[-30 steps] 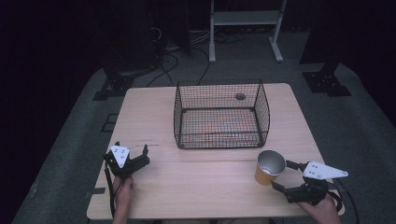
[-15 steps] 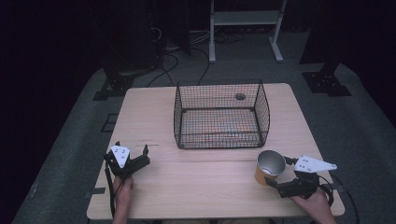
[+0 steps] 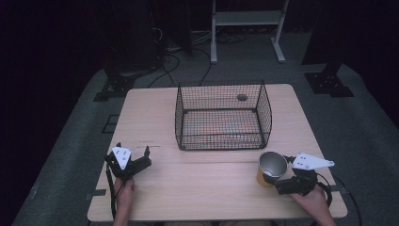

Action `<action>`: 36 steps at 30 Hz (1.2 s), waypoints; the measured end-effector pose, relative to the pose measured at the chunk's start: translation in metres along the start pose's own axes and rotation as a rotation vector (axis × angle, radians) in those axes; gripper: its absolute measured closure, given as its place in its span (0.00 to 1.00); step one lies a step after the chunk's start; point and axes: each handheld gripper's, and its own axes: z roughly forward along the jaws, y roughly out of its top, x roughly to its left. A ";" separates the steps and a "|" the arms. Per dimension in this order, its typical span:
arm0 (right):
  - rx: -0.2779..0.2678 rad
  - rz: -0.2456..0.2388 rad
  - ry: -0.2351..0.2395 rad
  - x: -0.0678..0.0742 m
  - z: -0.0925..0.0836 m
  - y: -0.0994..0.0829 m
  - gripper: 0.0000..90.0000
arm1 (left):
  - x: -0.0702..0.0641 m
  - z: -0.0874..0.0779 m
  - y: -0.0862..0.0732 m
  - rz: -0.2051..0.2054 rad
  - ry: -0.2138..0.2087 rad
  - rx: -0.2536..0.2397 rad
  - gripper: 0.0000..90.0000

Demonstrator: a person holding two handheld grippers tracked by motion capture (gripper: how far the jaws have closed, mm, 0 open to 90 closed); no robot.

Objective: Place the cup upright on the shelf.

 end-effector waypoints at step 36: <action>-0.041 -0.024 0.110 -0.013 -0.007 0.083 0.13 | 0.000 0.000 0.000 0.000 0.002 0.001 0.00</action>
